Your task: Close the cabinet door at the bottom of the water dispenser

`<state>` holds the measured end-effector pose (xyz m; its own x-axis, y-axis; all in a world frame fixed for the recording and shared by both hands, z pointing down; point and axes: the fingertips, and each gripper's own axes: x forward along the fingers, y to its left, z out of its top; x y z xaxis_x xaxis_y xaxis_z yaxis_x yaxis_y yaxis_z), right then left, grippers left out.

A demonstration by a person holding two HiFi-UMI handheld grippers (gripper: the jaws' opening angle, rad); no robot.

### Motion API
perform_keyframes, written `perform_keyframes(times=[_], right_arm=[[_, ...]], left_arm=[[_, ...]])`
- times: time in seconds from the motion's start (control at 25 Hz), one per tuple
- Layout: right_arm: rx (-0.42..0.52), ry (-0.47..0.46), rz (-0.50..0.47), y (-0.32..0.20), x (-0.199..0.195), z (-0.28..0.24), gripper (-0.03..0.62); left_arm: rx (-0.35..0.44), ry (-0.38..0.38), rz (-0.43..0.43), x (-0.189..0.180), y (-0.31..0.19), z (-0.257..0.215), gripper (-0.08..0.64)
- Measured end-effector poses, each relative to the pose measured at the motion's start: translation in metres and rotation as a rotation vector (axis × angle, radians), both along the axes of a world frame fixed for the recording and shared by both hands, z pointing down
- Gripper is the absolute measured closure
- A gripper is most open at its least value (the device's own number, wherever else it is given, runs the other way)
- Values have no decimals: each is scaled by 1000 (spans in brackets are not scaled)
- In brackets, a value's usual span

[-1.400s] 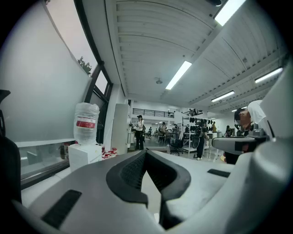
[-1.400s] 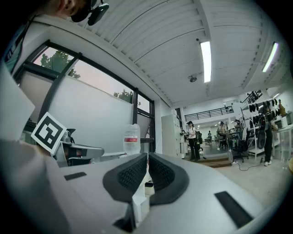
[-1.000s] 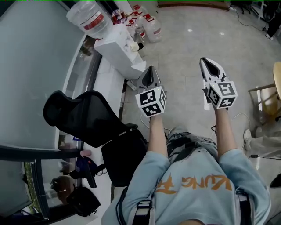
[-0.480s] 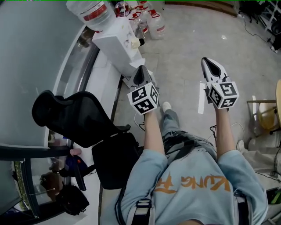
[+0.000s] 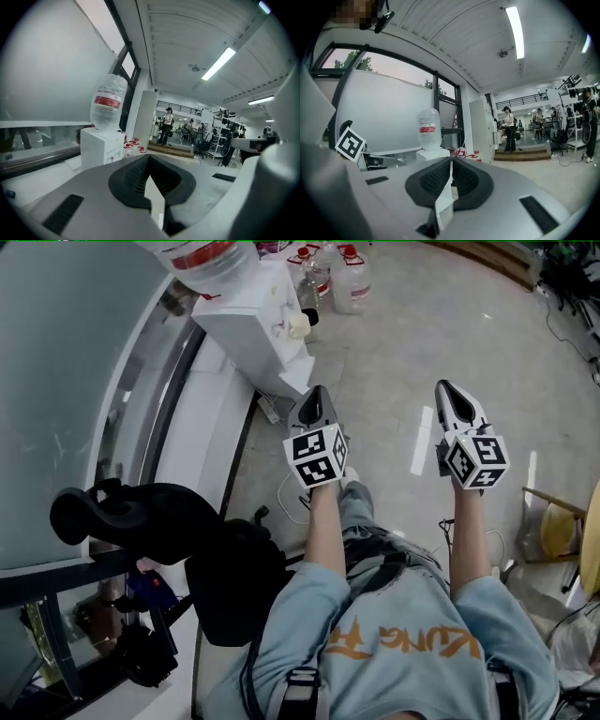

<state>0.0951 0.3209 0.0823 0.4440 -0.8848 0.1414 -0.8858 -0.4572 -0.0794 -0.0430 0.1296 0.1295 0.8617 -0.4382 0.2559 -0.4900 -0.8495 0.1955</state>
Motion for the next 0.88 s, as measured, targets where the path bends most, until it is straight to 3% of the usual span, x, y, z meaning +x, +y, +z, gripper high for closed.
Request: perform_keyframes(times=[0.28,0.56,0.72,0.88], right_arm=[[-105,-84,-99,-121,47,46,558],[-176,-81,-182,-207,69,60,558],[-225,-73,-228,-232,59,67,558],[-246,-33,-274,-262,67,56,558]], left_arm=[[-146,-91,-82,36,-104,67,549],[-237,-77,-158,52,-171,99,549],[-286,-73,-189,37,-185,113,549],[-289,-19,-263,24,-208,104,549]])
